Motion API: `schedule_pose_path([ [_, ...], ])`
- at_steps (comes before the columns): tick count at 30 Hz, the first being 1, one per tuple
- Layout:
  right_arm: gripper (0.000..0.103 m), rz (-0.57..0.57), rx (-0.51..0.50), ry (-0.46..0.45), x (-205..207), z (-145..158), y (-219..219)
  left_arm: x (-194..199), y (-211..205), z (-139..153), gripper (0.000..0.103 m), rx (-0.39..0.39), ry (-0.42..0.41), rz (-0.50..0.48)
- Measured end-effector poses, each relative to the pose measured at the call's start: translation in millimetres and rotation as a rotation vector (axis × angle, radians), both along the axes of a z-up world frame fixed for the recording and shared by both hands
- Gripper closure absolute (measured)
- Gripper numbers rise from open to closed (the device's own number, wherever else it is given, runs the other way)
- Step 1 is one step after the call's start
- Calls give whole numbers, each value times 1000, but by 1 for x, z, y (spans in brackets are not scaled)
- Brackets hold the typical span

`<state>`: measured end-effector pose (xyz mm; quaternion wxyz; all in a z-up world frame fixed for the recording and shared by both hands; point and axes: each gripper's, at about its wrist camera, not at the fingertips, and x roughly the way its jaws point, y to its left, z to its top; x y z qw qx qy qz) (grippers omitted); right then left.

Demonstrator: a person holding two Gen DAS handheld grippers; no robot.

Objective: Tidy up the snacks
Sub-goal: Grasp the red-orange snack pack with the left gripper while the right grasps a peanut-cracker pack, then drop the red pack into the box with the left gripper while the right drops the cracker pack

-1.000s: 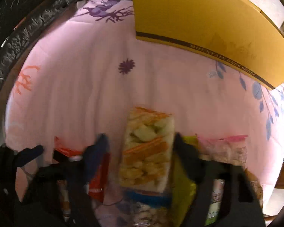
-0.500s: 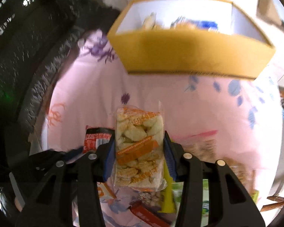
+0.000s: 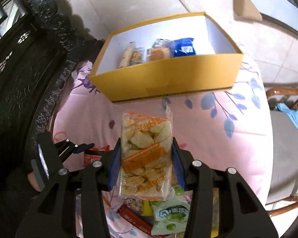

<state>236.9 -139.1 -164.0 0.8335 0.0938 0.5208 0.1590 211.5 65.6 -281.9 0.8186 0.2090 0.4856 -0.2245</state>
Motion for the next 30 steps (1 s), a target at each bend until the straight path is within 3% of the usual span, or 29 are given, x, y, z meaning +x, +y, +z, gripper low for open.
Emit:
schedule_pose_path([
  [4, 57, -33, 8, -12, -5, 5, -14, -2, 17, 14, 60, -234, 183, 191],
  [6, 57, -42, 25, -24, -7, 11, -18, -10, 16, 28, 60, -301, 155, 212],
  [9, 57, -41, 54, -50, -7, 24, -18, -5, 15, 51, 60, -287, 129, 304],
  [17, 57, -27, 137, -231, 18, 101, -31, 43, 17, 204, 60, -406, -179, 448],
  [21, 57, -30, 120, -334, 57, 150, -36, 86, 9, 258, 60, -414, -255, 455],
  [24, 57, -42, 106, -376, 85, 170, -40, 116, 1, 277, 60, -409, -306, 420],
  [30, 57, -66, 34, -395, 133, 173, -35, 171, -11, 275, 60, -396, -271, 384],
])
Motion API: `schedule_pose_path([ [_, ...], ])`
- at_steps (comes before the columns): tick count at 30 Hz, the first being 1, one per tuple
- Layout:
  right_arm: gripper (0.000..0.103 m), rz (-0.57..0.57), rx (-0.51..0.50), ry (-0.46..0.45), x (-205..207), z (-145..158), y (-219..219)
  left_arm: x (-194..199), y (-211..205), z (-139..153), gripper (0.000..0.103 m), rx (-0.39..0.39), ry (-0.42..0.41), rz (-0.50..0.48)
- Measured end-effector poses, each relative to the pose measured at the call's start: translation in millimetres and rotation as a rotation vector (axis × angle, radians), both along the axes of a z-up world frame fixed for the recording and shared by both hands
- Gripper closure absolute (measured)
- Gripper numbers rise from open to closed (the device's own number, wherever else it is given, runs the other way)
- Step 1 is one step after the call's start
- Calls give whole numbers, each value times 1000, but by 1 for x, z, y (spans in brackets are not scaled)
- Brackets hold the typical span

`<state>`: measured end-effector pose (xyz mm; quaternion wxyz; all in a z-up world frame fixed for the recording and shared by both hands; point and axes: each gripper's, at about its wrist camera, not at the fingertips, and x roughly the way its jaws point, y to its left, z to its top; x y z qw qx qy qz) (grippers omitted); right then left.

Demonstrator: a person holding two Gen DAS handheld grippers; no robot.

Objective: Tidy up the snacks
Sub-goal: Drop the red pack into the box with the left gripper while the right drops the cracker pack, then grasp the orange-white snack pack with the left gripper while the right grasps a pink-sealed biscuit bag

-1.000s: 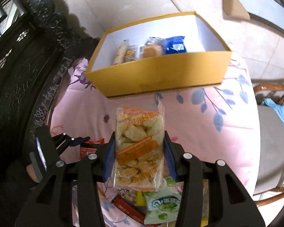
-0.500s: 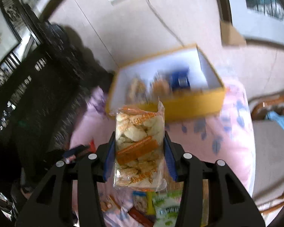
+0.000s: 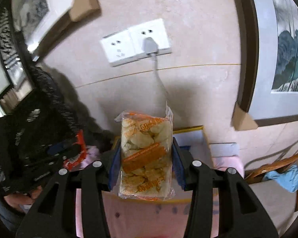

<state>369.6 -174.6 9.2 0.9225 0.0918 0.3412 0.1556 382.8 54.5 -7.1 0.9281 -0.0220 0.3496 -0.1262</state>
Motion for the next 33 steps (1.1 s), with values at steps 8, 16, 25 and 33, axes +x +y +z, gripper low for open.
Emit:
schedule_pose_path([
  [8, 1, -94, -39, 54, 67, -44, -9, 52, 2, -42, 2, 35, 71, 229],
  [16, 1, -34, -92, 146, 11, -84, -33, -6, 22, -89, 2, 45, 206, 199],
  [25, 1, 195, -315, 394, -105, -207, 21, -182, 37, -170, 2, 116, 329, 178],
  [33, 1, 205, -437, 437, -125, -270, 53, -248, 2, -241, 2, 273, 385, -13],
])
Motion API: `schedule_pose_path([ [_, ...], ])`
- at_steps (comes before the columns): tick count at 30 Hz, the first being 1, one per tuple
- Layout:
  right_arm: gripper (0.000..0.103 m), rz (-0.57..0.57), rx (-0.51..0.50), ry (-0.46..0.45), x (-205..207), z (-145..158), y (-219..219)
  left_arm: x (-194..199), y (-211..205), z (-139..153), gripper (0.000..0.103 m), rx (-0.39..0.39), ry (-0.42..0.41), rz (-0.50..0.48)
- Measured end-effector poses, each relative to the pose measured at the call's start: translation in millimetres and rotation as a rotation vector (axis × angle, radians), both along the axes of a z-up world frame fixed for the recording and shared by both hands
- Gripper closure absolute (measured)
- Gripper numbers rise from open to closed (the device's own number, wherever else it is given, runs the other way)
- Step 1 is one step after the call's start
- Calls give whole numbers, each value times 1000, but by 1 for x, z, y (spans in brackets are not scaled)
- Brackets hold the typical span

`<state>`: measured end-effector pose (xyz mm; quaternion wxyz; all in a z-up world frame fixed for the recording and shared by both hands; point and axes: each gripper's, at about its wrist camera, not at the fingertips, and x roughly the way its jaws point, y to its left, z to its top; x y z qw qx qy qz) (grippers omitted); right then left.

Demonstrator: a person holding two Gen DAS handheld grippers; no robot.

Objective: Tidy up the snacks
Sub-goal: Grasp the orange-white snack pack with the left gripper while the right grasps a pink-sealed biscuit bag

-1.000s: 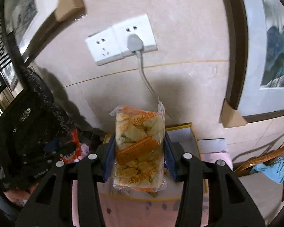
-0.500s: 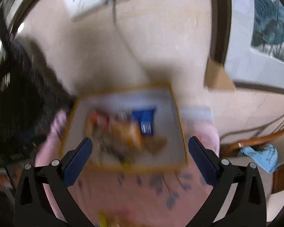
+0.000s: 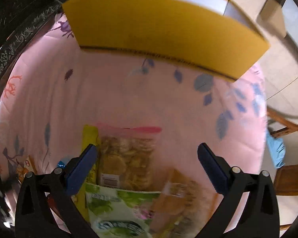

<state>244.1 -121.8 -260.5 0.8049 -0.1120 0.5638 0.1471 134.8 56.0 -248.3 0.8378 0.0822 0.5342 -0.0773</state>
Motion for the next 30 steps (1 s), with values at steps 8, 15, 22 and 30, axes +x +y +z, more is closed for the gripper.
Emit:
schedule_pose_path([
  [8, 1, -8, -10, 57, 5, -32, 10, -13, 0, -52, 2, 53, 37, -44],
  [15, 42, -165, 80, 55, -4, -27, -7, -24, 7, -52, 34, -41, 33, 41],
  [22, 47, -216, 97, 62, -11, -2, -14, -18, -17, -32, 56, -18, 65, 11],
  [30, 48, -228, 229, -31, -28, 63, -41, -11, -40, 5, 60, -43, 25, -43],
])
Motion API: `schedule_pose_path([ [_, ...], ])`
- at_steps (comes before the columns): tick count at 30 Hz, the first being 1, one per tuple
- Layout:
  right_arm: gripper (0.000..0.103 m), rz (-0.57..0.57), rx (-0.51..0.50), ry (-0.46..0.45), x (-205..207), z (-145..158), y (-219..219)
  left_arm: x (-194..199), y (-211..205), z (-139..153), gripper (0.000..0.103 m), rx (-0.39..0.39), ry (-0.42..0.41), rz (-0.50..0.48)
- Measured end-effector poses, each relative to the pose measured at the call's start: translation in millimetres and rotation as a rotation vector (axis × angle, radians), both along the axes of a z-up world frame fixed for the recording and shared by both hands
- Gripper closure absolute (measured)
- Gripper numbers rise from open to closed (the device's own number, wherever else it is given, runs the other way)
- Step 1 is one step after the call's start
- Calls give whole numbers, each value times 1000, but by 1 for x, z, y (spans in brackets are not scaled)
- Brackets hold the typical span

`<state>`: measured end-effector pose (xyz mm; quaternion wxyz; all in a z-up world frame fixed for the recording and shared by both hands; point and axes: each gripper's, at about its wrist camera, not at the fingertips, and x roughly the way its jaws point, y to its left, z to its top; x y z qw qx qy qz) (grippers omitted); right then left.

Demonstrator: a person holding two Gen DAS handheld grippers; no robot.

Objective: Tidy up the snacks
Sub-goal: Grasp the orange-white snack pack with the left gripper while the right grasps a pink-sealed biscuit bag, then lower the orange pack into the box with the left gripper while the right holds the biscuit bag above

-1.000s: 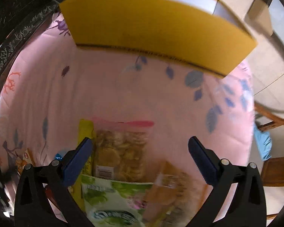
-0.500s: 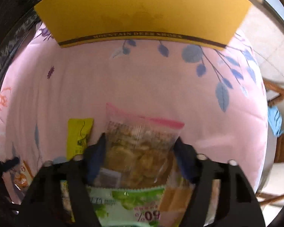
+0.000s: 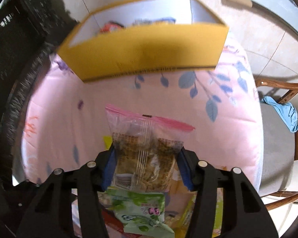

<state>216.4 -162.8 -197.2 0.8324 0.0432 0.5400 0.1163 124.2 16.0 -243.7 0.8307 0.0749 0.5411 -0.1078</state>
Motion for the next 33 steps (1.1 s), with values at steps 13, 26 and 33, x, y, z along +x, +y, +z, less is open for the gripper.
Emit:
schedule_pose_path([
  [13, 48, -33, 142, -216, -5, 101, -23, 28, 4, 101, 61, 55, -250, 63],
  [26, 48, 23, 93, -340, 20, 172, -26, 115, 7, 182, 61, -46, -331, 237],
  [33, 48, -6, 109, -404, 40, 191, -33, 143, 5, 203, 61, -78, -379, 240],
])
